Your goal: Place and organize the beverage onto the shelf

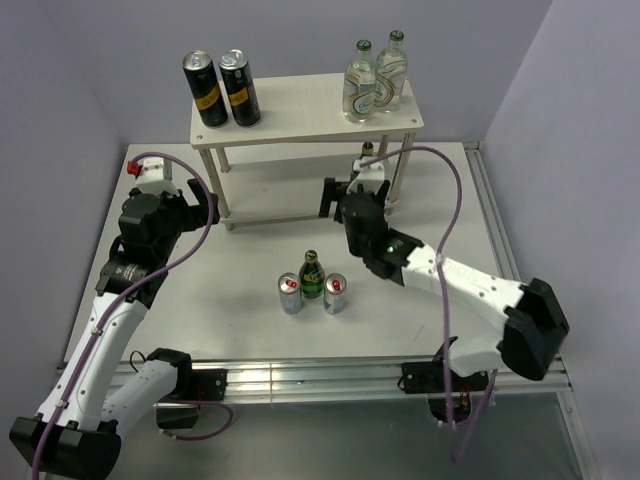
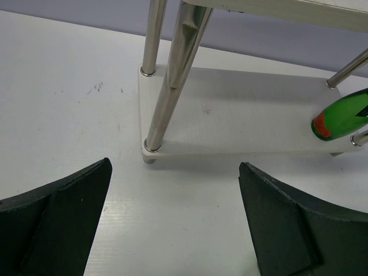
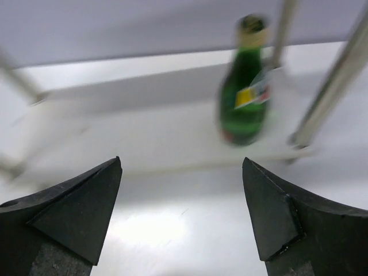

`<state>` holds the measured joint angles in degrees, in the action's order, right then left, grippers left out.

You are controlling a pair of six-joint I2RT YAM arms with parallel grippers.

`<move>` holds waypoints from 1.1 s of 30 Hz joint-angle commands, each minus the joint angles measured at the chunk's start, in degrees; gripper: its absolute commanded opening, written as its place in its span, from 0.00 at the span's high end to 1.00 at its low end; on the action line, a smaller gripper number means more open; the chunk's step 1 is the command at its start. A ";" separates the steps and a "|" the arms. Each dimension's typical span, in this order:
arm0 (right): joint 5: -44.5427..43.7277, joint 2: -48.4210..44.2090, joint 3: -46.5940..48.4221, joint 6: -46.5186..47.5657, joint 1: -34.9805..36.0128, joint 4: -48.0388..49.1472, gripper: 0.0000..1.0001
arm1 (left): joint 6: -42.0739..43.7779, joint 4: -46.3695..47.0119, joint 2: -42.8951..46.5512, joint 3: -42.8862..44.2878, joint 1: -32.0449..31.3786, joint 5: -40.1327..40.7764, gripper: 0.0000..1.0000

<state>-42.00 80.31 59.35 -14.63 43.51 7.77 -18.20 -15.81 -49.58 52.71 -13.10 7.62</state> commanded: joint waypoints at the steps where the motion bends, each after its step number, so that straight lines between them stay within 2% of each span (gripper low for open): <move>1: 4.09 -8.31 -5.20 -6.18 6.49 -2.23 0.08 | 0.97 0.61 0.71 0.91 0.09 1.00 0.01; 5: 8.25 -13.60 -9.42 -10.93 11.59 -3.55 0.10 | 1.06 0.61 0.80 0.91 0.18 0.82 0.01; 10: 6.93 -11.25 -10.49 -13.75 18.44 -5.31 0.11 | 1.15 0.70 1.24 0.82 0.36 1.00 0.01; 17: 5.08 -7.89 -11.53 -17.97 21.18 -5.84 0.13 | 1.15 0.61 1.15 0.73 0.36 1.08 0.01; 29: 0.96 -3.85 -11.63 -18.77 21.53 -5.92 0.17 | 1.14 0.61 1.42 0.91 0.36 0.56 0.01; 31: 0.25 -3.15 -11.80 -18.59 21.71 -5.40 0.20 | 1.06 0.70 1.42 0.91 0.36 0.56 0.01; 32: 0.08 -3.06 -11.89 -18.33 21.71 -5.22 0.24 | 1.06 0.70 1.51 0.91 0.36 0.56 0.00; 33: -0.19 -2.88 -11.98 -18.33 21.71 -4.79 0.33 | 1.06 0.70 1.51 0.91 0.36 0.47 0.01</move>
<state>-38.87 77.32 47.77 -32.03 64.75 1.23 -18.06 -15.81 -49.21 52.71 -13.04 7.90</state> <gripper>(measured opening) 0.722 0.994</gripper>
